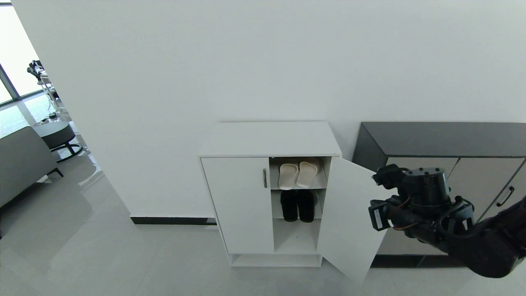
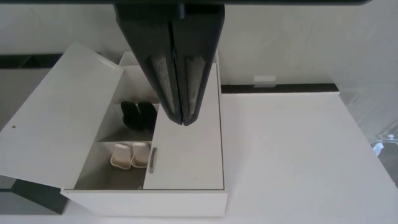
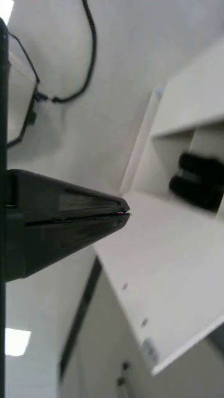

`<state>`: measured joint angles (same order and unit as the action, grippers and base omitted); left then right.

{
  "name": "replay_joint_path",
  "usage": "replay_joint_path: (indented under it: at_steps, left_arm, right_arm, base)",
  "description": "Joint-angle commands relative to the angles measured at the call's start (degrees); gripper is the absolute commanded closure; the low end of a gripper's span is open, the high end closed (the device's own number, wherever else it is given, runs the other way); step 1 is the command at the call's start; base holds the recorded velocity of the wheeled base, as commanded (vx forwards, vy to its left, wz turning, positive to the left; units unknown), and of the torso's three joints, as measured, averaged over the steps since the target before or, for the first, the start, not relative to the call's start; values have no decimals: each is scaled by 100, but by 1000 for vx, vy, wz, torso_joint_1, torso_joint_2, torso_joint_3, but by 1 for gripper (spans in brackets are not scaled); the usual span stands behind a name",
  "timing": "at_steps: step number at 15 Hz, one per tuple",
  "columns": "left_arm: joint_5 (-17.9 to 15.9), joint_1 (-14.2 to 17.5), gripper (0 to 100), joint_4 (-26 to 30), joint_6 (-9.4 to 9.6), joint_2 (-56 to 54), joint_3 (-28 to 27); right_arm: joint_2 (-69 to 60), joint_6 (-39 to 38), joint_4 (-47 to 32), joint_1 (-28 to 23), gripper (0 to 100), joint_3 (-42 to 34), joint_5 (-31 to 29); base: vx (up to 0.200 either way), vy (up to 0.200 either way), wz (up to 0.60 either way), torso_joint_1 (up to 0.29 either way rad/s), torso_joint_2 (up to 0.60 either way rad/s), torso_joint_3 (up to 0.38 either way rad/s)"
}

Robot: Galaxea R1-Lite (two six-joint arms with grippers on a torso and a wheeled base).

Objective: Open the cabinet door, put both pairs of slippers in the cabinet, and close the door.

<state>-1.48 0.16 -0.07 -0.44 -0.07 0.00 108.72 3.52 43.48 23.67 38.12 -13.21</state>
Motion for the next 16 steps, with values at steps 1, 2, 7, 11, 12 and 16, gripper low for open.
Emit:
replay_joint_path:
  at_steps: [1,2,7,11,12,16]
  left_arm:
    - [-2,2,100,-1,0,7,0]
    - [-2,2,100,-1,0,7,0]
    - [-2,2,100,-1,0,7,0]
    - [-2,2,100,-10,0,7,0]
    - [-2,2,100,-1,0,7,0]
    - [-2,2,100,-1,0,7,0]
  right_arm:
    - [466,70,37,-856,100,354,232]
    - [633,61,46,-1111,100,530,249]
    - [1117,43,90,-1822,100,1189,284]
    - [1556,43,81,-2218,100,1910,381]
    - [1706,43,73,-2315,100,2226,372]
    - [2110,34,11,-2394,100,2868,381]
  base:
    - [0,0,0,0,0,0]
    - [0,0,0,0,0,0]
    - [0,0,0,0,0,0]
    - [0,0,0,0,0,0]
    - [0,0,0,0,0,0]
    - [0,0,0,0,0,0]
